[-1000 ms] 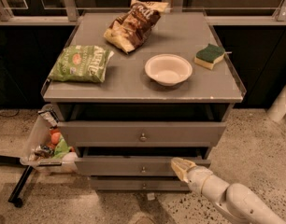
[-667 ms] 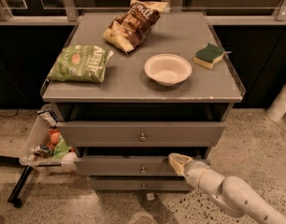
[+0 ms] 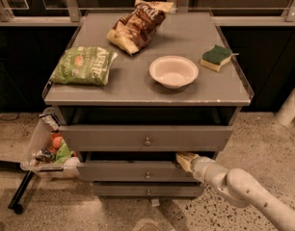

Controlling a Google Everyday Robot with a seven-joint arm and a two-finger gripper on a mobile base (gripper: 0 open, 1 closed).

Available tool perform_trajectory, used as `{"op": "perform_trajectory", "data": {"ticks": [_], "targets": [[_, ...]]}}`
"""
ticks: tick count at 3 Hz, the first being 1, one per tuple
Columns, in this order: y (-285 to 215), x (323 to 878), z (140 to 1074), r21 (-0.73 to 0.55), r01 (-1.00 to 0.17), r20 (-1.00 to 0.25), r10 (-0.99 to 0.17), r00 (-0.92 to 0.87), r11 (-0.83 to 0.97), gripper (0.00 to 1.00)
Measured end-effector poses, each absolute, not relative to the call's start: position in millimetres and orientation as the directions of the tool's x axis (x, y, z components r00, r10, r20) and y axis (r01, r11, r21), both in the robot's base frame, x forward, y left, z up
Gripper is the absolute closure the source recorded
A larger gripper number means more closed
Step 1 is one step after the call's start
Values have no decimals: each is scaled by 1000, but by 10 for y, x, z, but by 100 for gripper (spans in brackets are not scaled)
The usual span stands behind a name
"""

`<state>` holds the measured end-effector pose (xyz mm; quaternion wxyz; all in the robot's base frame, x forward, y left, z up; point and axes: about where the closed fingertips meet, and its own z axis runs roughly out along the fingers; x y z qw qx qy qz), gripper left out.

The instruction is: Open middle drawer

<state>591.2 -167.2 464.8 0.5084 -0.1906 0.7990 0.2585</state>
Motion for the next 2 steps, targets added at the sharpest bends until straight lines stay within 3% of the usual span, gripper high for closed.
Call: {"op": "perform_trajectory", "data": {"ticks": [2], "targets": [[-1845, 6186, 4318, 227, -694, -904, -116, -411, 683, 100]]}}
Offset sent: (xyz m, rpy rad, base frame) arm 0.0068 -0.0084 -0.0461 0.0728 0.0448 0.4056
